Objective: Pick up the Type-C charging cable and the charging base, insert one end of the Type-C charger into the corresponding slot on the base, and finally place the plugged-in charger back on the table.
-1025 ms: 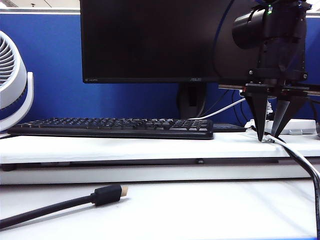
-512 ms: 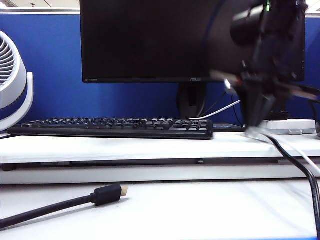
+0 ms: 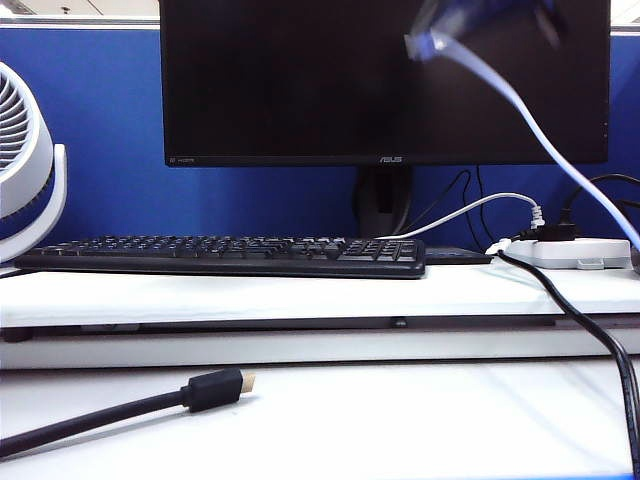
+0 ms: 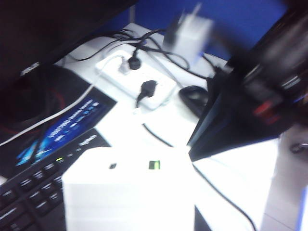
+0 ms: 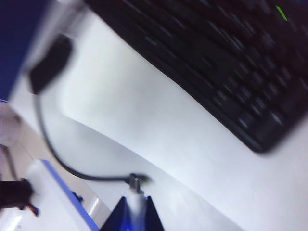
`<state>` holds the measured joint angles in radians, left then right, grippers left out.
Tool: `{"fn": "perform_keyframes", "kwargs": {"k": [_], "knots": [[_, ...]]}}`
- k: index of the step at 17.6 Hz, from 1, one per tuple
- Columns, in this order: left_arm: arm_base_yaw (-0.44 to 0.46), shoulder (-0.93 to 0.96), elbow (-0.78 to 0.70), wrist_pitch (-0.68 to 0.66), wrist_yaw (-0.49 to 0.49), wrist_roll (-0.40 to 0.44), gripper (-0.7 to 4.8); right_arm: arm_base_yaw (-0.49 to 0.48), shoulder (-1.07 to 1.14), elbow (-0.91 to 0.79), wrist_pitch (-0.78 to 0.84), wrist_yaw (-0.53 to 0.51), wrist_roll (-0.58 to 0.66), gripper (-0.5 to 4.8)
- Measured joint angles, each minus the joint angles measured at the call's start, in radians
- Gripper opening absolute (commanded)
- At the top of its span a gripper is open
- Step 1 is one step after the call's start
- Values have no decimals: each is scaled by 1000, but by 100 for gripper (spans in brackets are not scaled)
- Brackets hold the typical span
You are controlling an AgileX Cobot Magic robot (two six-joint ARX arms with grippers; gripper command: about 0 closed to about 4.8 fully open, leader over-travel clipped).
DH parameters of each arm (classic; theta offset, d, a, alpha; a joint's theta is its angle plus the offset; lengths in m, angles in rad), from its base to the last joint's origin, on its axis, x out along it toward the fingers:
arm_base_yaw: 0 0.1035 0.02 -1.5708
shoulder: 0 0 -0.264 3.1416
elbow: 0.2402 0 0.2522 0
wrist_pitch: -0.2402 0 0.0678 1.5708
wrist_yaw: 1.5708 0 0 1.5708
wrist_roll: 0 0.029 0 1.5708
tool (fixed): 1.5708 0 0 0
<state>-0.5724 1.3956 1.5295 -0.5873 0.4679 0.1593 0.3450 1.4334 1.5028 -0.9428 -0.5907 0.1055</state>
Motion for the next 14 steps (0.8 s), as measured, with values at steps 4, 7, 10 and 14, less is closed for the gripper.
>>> {"fn": "perform_keyframes", "kwargs": {"k": [4, 7, 10, 14], "knots": [[0, 0, 0, 40, 127, 0, -5, 0, -116, 0, 179, -145, -3, -7], [0, 0, 0, 97, 237, 0, -5, 0, -149, 1, 272, -237, -3, -7], [0, 0, 0, 134, 317, -1, -5, 0, -171, 1, 275, -250, -5, -7], [0, 0, 0, 154, 378, 0, -5, 0, -196, 0, 273, -270, -5, -7]]}}
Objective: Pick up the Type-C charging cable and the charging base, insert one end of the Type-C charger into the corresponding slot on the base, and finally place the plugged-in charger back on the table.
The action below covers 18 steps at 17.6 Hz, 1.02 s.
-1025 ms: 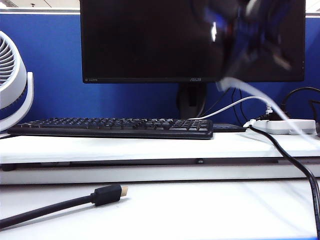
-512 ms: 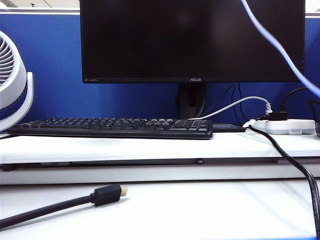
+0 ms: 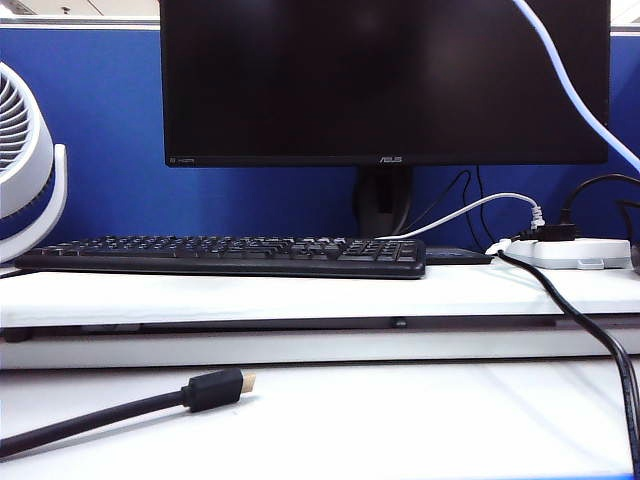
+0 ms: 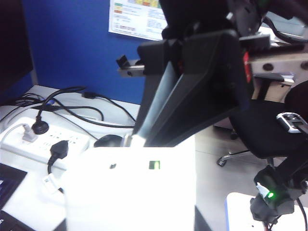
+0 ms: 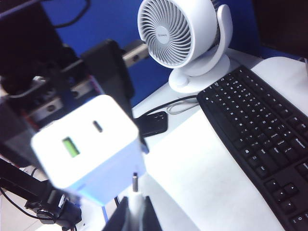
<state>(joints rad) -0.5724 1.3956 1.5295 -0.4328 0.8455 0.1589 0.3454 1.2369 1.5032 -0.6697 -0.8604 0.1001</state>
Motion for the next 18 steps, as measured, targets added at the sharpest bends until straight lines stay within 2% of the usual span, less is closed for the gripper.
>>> {"fn": "perform_keyframes", "kwargs": {"k": [4, 8, 10, 14, 18], "knots": [[0, 0, 0, 0, 15, -12, -5, 0, -44, 0, -1, 12, -42, -8], [0, 0, 0, 0, 129, -155, -5, 0, -69, 0, -29, 140, -163, -8], [0, 0, 0, 0, 188, -200, -5, 0, -69, 0, -35, 188, -208, -8], [0, 0, 0, -25, 270, -217, -5, 7, -69, 0, -39, 206, -275, -8], [0, 0, 0, -39, 268, -203, -5, 7, -74, 0, -37, 210, -335, -8]]}}
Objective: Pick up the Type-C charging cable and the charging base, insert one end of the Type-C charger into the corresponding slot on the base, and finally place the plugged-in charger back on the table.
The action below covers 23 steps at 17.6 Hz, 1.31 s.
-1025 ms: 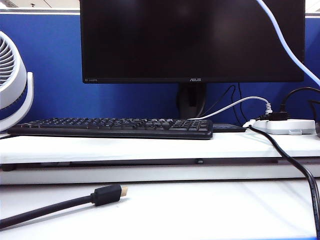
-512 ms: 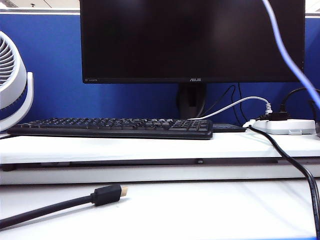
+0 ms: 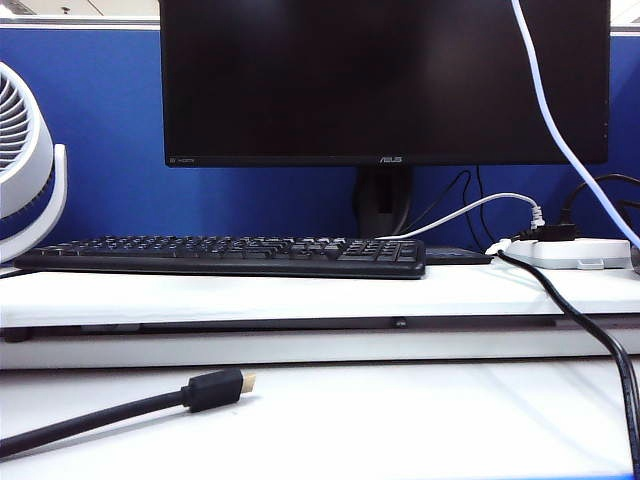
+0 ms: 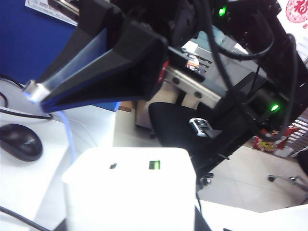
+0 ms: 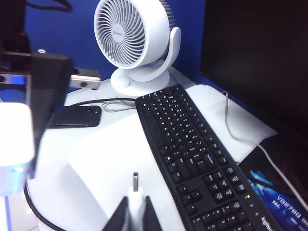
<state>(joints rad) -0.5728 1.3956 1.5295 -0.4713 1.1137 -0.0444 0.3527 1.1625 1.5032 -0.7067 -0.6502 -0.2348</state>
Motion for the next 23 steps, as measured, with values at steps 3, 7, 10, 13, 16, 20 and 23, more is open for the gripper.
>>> {"fn": "perform_keyframes", "kwargs": {"k": [3, 7, 10, 13, 16, 20, 23], "knots": [[0, 0, 0, 0, -48, 6, -5, 0, -11, 0, 14, 0, -21, -8], [0, 0, 0, 0, -105, 6, -5, 10, -14, 0, 14, 14, -130, -8], [0, 0, 0, 0, -98, 6, -5, 66, -15, 0, 14, 77, -194, -8], [0, 0, 0, 0, 33, 6, -5, 114, -16, 0, 18, 148, -290, -8], [0, 0, 0, 0, 142, -10, -5, 183, -24, 0, 52, 250, -379, -8], [0, 0, 0, 2, 241, -17, -5, 244, -45, 0, 108, 383, -510, -8], [1, 0, 0, 2, 279, -19, -5, 296, -69, 0, 136, 488, -620, -8]]}}
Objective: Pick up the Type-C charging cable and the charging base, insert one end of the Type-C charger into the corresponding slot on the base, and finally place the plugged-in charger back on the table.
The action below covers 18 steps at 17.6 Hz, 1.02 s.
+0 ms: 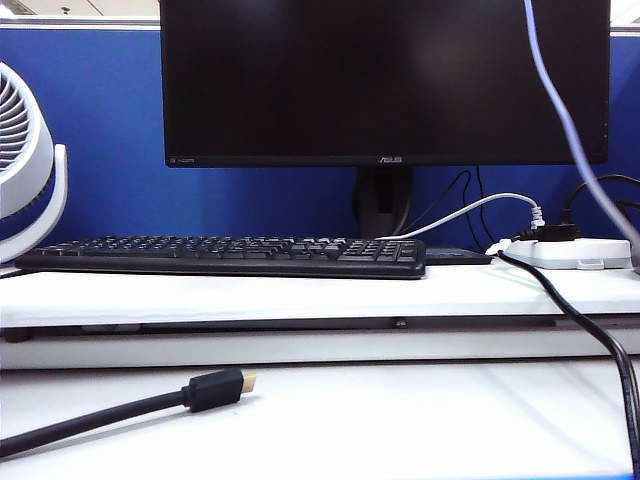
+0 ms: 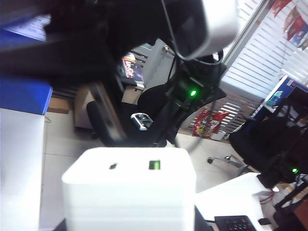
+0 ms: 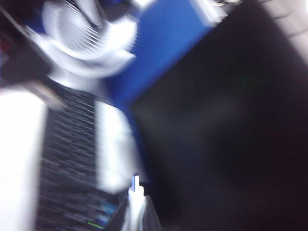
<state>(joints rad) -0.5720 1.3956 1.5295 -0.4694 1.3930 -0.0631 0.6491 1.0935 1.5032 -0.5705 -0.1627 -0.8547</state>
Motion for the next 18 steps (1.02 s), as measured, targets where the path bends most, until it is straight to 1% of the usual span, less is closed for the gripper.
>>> {"fn": "perform_keyframes", "kwargs": {"k": [2, 3, 5, 7, 8, 9, 10, 11, 13, 14, 16, 17, 18], "knots": [[-1, 0, 0, 2, 47, -21, -5, 61, -16, 0, 18, 127, -140, -8], [-2, 0, 0, 1, 57, -24, -5, 89, -18, 0, 23, 169, -192, -8], [1, 0, 0, 2, 64, -25, -5, 148, -20, 0, 33, 280, -385, -8], [-1, 0, 0, 2, 95, -25, -5, 215, -20, 0, 34, 327, -537, -8], [-1, 0, 0, 2, 100, -25, -5, 236, -20, 0, 34, 344, -580, -8], [1, 0, 0, 3, 99, -25, -5, 271, -20, 0, 39, 403, -663, -8], [0, 0, 0, 5, 99, -25, -5, 284, -20, 0, 53, 428, -692, -8], [0, 0, 0, 8, 99, -43, -5, 296, -21, 0, 82, 457, -741, -8], [1, 0, 0, 50, 99, -117, -5, 299, -31, 0, 106, 494, -825, -8], [0, 0, 0, 93, 99, -169, -5, 299, -36, 0, 106, 496, -852, -8], [6, 0, 0, 169, 99, -248, -5, 299, -48, 0, 106, 496, -903, -8], [8, 0, 0, 198, 97, -271, -5, 299, -57, 0, 106, 493, -920, -8], [9, 0, 0, 216, 97, -272, -5, 299, -63, 0, 106, 477, -920, -8]]}}
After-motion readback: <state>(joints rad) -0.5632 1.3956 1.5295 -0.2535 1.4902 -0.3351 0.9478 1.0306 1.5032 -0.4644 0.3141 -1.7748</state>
